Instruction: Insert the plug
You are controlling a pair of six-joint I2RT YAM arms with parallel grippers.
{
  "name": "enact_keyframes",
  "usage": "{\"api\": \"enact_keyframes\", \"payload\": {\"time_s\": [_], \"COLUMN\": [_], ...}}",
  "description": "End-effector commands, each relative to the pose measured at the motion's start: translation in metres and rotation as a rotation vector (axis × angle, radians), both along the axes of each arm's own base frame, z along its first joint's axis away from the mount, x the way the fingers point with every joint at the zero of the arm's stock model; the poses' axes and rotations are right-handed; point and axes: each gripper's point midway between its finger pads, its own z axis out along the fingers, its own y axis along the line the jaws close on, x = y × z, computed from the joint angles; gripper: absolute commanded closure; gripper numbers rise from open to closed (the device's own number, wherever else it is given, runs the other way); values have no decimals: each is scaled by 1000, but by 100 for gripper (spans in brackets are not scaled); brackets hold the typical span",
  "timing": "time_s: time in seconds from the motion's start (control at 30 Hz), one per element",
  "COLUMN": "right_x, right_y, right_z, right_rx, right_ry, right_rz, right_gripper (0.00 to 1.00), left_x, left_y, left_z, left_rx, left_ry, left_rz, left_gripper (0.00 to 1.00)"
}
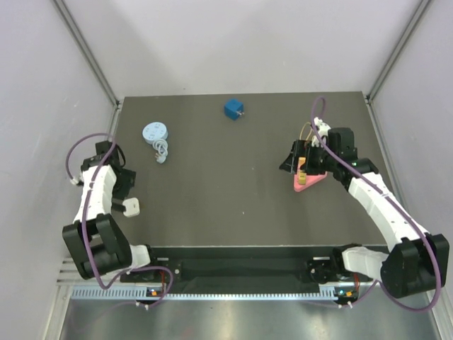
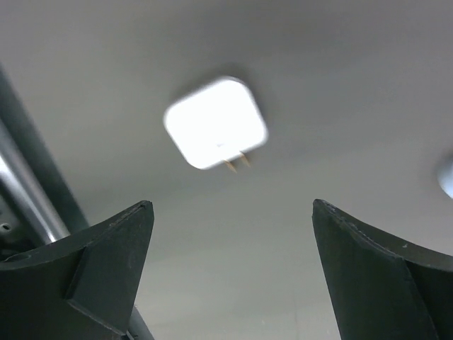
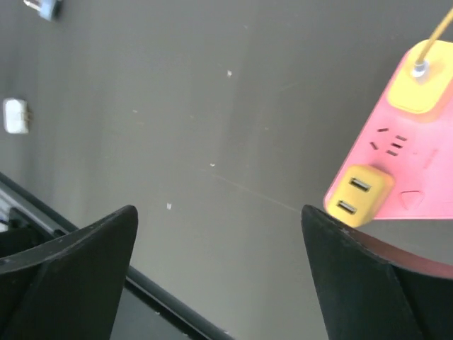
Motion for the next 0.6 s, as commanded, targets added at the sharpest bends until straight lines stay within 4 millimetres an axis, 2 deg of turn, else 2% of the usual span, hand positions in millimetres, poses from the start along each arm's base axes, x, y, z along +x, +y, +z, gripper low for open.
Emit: {"api": "enact_keyframes", "payload": {"time_s": [0.0, 0.07, 0.23, 0.43, 0.57], "right_x": [1, -1, -8, -10, -12], "right_y": [12, 15, 26, 29, 29], "right_z": [29, 37, 46, 49, 47], "right_rx": [33, 48, 61, 56, 49], "right_ry": [-92, -118, -137, -149, -146], "right_rz": [11, 10, 57, 74, 84], "right_gripper": [0, 0, 0, 0, 0], "left_x": [-10, -13, -11, -23, -24], "left_y": [2, 7, 7, 6, 8], "left_z": [-21, -30, -54, -82, -89], "left_rx": [-64, -38, -54, -63, -53], "left_ry": [68, 87, 107, 179, 198], "left_rz": [45, 58, 84, 113, 114], "left_gripper": [3, 3, 4, 8, 11]}}
